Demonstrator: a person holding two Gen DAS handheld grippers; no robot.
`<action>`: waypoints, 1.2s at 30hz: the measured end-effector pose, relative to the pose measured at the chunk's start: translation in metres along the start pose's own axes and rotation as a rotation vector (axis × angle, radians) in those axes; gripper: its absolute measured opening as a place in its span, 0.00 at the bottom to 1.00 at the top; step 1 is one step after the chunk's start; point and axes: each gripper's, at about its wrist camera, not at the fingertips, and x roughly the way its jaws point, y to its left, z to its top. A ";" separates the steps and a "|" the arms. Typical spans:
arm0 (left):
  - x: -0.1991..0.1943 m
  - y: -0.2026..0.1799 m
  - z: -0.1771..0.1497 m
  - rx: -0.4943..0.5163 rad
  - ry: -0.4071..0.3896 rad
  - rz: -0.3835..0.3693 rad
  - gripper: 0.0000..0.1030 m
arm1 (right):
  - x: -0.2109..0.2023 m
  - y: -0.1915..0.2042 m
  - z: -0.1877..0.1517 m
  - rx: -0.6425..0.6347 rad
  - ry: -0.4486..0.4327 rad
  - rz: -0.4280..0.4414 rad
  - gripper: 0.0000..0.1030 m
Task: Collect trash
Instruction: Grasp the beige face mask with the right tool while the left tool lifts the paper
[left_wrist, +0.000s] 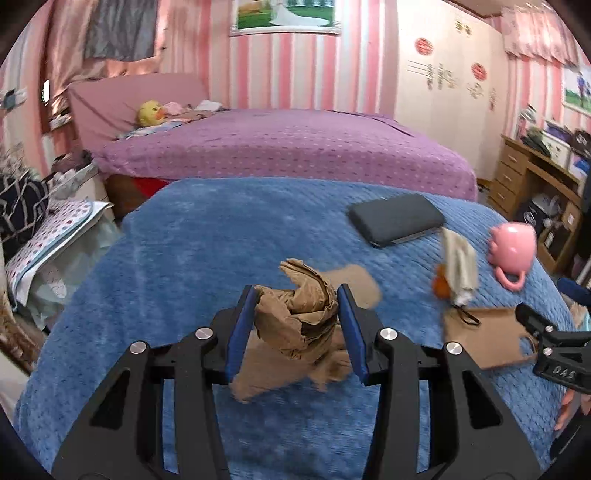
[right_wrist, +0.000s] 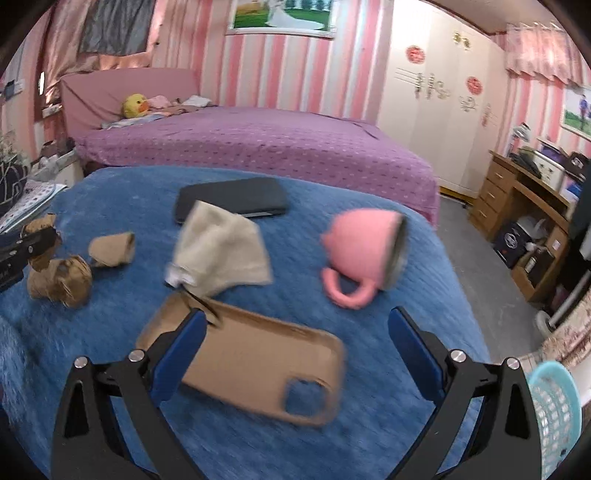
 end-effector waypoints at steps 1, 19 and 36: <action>0.001 0.005 0.001 -0.011 -0.002 0.009 0.43 | 0.005 0.008 0.005 -0.013 0.000 0.010 0.94; 0.002 0.017 0.004 -0.046 0.002 0.000 0.43 | 0.052 0.014 0.015 -0.010 0.120 0.184 0.25; -0.019 -0.038 -0.013 0.032 0.015 -0.045 0.43 | -0.040 -0.066 -0.027 -0.020 0.027 0.096 0.23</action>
